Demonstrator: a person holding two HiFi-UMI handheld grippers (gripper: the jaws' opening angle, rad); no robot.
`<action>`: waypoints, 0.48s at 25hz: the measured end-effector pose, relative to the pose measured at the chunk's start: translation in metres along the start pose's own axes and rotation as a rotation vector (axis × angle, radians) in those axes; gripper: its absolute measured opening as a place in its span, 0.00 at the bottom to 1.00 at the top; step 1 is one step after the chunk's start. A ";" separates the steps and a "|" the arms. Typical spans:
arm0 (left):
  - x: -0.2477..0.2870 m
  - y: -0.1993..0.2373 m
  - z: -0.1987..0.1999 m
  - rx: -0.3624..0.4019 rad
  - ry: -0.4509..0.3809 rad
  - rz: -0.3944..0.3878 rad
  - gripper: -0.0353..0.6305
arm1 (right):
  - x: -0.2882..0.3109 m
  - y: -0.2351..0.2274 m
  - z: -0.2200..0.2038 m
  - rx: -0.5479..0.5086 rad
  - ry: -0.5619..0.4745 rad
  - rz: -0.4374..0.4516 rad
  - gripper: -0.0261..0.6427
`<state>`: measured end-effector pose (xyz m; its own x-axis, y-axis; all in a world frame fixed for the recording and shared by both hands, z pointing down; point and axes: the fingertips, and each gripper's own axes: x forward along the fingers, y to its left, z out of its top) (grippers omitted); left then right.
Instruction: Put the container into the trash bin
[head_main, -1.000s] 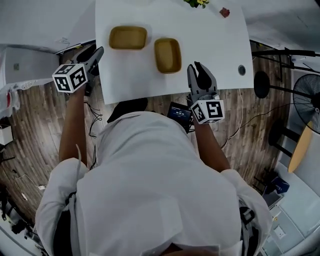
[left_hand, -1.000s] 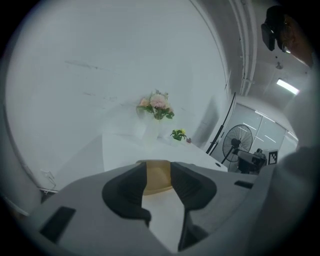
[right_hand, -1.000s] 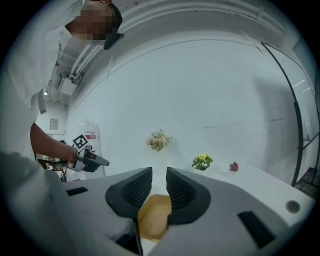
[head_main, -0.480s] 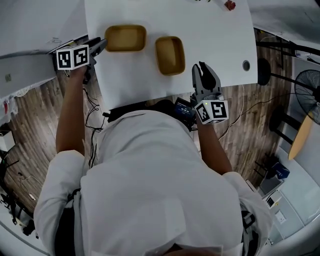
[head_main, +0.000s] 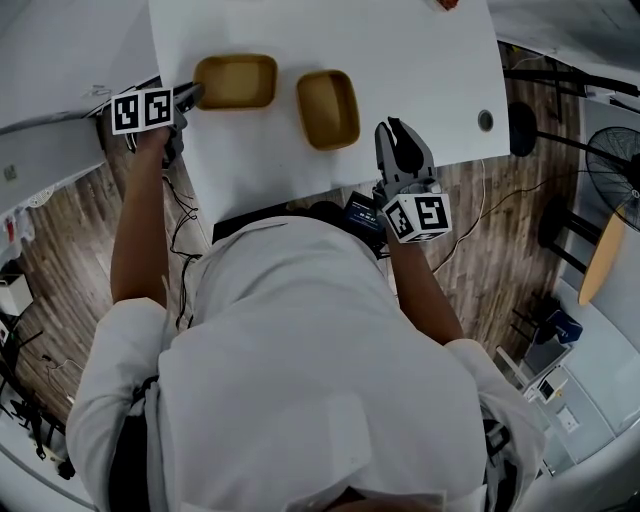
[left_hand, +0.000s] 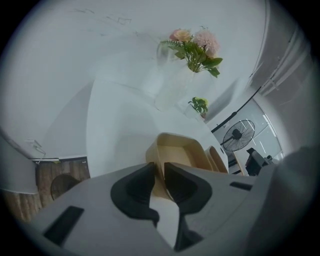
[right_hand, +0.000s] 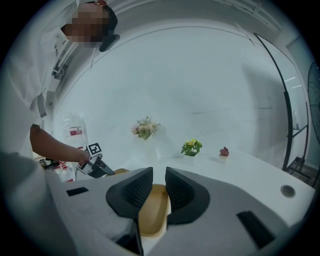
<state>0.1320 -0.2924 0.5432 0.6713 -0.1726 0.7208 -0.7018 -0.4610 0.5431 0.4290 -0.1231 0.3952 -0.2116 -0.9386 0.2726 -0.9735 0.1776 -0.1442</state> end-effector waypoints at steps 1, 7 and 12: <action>0.001 -0.001 -0.001 -0.002 0.000 0.004 0.15 | -0.001 0.000 0.000 -0.004 -0.003 0.003 0.19; -0.017 -0.016 -0.009 0.006 -0.033 0.022 0.09 | -0.022 0.001 0.009 -0.017 -0.050 0.010 0.19; -0.048 -0.044 -0.011 0.029 -0.130 0.052 0.09 | -0.049 -0.004 0.013 -0.023 -0.101 0.026 0.18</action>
<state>0.1280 -0.2542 0.4898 0.6607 -0.3077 0.6847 -0.7306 -0.4728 0.4926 0.4444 -0.0818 0.3702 -0.2282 -0.9583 0.1718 -0.9698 0.2080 -0.1274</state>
